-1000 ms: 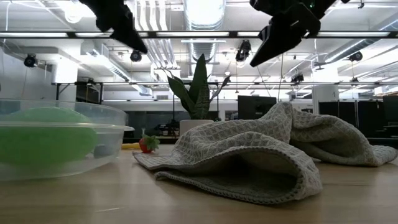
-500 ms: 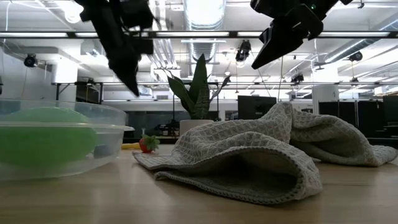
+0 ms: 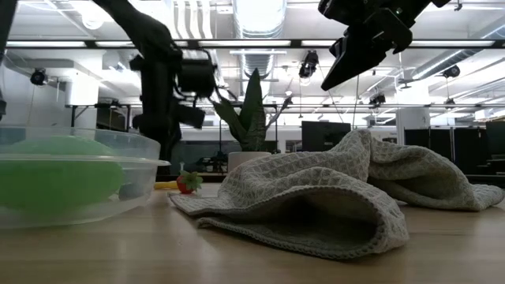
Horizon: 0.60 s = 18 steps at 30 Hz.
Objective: Pick and placing Produce into tupperware
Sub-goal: Put the yellow corn in the transparent bin
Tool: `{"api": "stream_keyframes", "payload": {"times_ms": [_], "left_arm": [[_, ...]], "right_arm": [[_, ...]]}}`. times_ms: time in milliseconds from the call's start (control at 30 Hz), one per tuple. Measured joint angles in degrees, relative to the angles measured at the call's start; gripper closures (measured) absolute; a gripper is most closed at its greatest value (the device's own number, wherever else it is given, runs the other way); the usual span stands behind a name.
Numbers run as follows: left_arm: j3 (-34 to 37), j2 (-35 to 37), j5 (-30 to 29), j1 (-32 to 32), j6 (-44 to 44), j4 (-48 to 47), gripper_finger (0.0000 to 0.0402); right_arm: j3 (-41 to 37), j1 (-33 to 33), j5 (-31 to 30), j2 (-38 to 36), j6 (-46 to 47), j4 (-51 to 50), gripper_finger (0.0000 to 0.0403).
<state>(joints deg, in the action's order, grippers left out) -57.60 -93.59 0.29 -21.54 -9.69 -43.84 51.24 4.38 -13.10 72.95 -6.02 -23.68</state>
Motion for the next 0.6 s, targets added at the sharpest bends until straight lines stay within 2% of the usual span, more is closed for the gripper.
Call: {"api": "stream_keyframes", "payload": {"times_ms": [267,600], "left_arm": [[-0.2,-5.2,-0.4,-0.2,-0.2,3.1,0.0207],[-0.3,-5.5,-1.0,-0.2,-0.2,3.2,0.0211]], "right_arm": [[0.0,0.0,0.0,0.0,0.0,-0.1,0.039],[0.0,0.0,0.0,0.0,0.0,-0.1,0.039]]}}
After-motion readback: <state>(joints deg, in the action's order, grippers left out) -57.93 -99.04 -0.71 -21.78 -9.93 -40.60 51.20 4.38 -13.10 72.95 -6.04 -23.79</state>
